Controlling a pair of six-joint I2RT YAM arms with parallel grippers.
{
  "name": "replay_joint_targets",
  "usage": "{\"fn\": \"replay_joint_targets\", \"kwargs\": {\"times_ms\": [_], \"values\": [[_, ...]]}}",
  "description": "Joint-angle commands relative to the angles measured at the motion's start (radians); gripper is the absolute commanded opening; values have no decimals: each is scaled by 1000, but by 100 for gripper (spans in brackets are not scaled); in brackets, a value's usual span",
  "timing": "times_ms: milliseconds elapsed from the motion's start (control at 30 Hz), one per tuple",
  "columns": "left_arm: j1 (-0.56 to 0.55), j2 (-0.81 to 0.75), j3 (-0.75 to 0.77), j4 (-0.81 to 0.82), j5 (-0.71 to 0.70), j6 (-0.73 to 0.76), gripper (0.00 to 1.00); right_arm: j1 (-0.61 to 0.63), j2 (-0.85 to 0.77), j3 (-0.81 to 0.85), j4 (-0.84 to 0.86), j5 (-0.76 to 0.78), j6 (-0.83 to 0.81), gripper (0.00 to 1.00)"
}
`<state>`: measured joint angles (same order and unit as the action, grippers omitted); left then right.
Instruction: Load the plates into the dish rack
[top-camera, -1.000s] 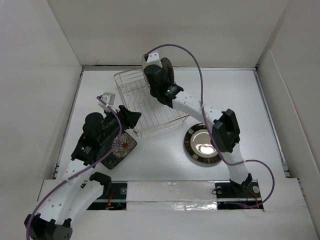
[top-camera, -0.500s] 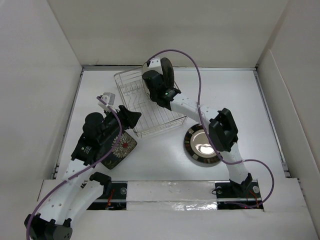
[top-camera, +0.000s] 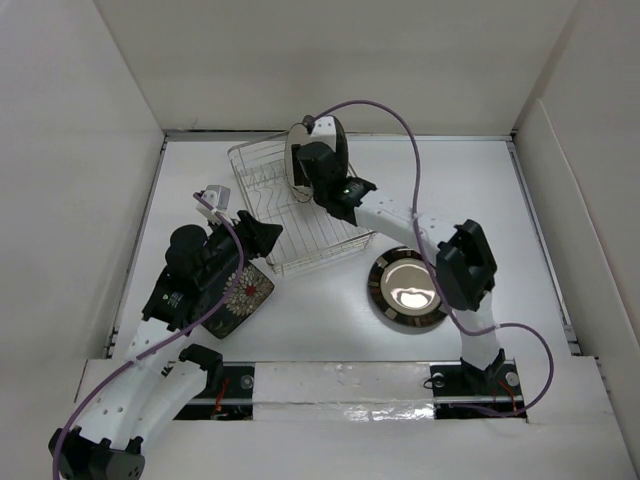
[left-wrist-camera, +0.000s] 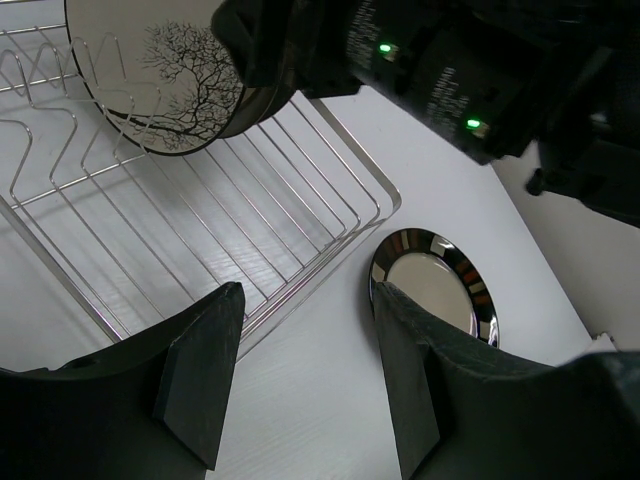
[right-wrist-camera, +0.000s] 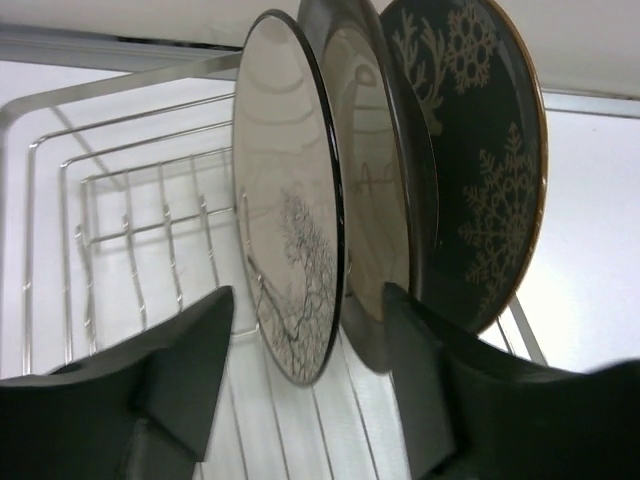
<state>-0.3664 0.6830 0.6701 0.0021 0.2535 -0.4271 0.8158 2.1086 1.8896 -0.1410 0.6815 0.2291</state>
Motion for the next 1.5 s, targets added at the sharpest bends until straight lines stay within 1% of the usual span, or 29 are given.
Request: {"fn": "replay_joint_targets", "kwargs": {"times_ms": [0,67,100,133,167,200,233,267,300,333,367,400,433,467,500,533,633,667,733,767,800,900,1000,1100,1133,1200,1333,1433,1467], "values": [[3,-14,46,41,4,7,51,-15,-205,-131,106,-91,59,71],[3,-19,45,41,4,7,51,-38,-346,-248,168,-155,87,77],[3,-19,45,39,3,7,51,-38,-399,-315,193,-172,98,78],[3,-20,42,44,7,7,51,-55,-453,-455,233,-193,114,78],[3,-20,42,45,9,5,51,-78,-566,-528,248,-200,153,76],[3,-20,42,47,10,5,51,-92,-623,-605,262,-206,174,68],[3,-22,40,49,13,5,51,-108,-681,-753,273,-206,196,50],[-6,-22,42,49,10,5,51,-128,-793,-827,267,-204,255,13],[-6,-23,40,50,12,5,51,-180,-849,-899,253,-207,291,0],[-6,-25,39,53,16,4,51,-214,-902,-969,210,-224,327,0],[-6,-25,39,55,20,2,51,-251,-955,-1103,190,-238,390,0],[-6,-28,36,59,27,1,50,-332,-1060,-1168,144,-264,421,0],[-6,-28,36,61,29,1,50,-375,-1113,-1226,100,-281,447,0],[-6,-28,34,62,30,-2,50,-420,-1166,-1332,71,-298,498,0],[-6,-30,36,64,32,-1,50,-464,-1275,-1377,37,-319,522,0],[-6,-31,36,64,35,-1,50,-547,-1330,-1417,-12,-365,539,0],[-6,-34,36,65,36,-2,50,-656,-1500,-1526,-101,-443,595,24],[-6,-39,34,67,36,-2,50,-715,-1527,-1540,-129,-450,610,44],[-6,-43,33,67,36,-4,50,-774,-1561,-1558,-189,-492,619,58],[-6,-48,33,67,36,-4,50,-815,-1559,-1564,-186,-517,615,65],[-6,-51,33,68,39,-6,50,-828,-1550,-1566,-190,-528,616,68],[-6,-62,36,68,41,-6,50,-846,-1471,-1557,-178,-525,619,70],[-6,-68,36,62,33,-4,50,-857,-1371,-1543,-166,-569,612,71],[-6,-76,42,56,32,-2,50,-868,-1302,-1554,-138,-670,589,71],[-6,-77,42,55,26,-1,50,-868,-1288,-1557,-131,-733,582,71],[-6,-77,42,53,26,-1,50,-868,-1256,-1563,-132,-763,573,71],[-6,-74,43,52,23,1,50,-868,-1196,-1566,-97,-841,556,70],[-6,-66,45,52,21,1,50,-877,-1144,-1577,-46,-873,555,67],[-6,-65,43,52,21,1,50,-877,-1109,-1572,-45,-895,552,64]]}}
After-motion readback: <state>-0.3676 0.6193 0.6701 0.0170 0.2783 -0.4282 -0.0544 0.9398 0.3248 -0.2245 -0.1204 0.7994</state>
